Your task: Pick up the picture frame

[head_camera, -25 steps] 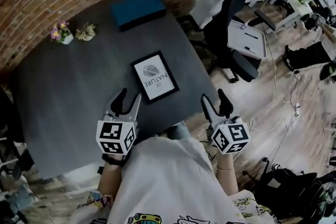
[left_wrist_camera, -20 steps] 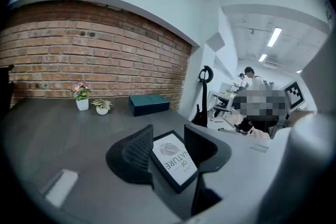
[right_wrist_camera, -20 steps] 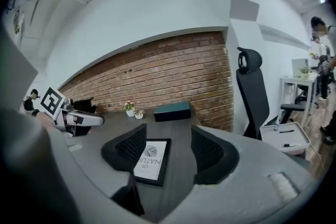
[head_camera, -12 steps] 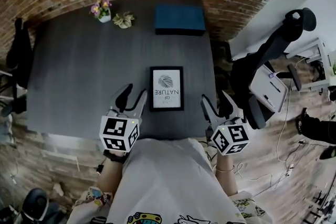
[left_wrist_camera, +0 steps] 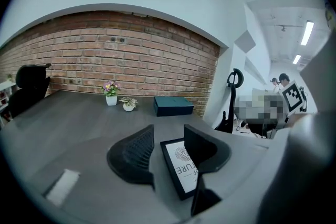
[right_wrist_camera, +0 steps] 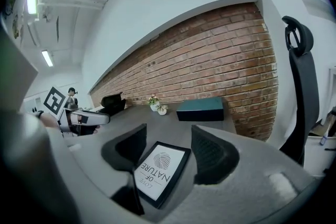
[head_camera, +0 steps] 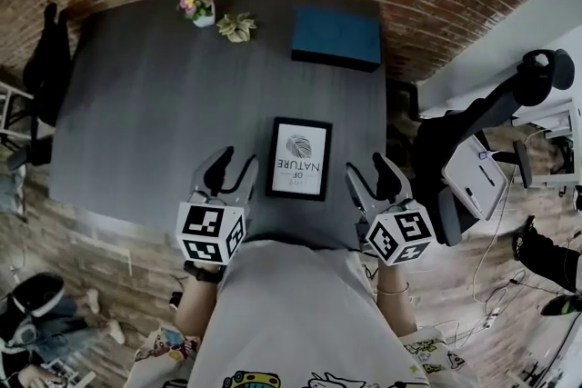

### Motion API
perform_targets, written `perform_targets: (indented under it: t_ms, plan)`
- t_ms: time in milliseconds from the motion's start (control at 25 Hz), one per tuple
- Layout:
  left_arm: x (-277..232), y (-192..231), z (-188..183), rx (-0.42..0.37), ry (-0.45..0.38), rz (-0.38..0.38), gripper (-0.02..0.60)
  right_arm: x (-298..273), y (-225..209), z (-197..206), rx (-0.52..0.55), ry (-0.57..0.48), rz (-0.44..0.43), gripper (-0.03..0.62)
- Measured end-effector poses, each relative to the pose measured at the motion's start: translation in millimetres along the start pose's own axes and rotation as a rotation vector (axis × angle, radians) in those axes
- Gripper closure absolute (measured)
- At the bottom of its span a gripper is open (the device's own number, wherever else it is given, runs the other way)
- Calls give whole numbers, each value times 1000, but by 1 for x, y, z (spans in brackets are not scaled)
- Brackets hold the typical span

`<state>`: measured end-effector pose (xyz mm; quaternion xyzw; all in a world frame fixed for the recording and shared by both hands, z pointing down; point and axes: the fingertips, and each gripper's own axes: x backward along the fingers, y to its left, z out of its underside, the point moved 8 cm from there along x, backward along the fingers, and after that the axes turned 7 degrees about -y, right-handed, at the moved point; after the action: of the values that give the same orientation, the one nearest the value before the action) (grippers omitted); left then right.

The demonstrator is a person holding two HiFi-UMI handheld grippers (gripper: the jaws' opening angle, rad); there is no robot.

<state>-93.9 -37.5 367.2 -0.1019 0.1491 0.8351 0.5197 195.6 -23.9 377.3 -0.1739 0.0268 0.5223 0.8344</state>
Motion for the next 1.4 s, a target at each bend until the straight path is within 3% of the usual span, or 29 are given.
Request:
perform_targets:
  t_ms: [640, 1400]
  plan:
    - [-29, 21, 8, 53, 63, 85, 405, -37, 3, 2, -36, 57, 36, 332]
    - [-72, 9, 54, 74, 211, 149, 408, -60, -1, 48, -97, 225, -39, 332]
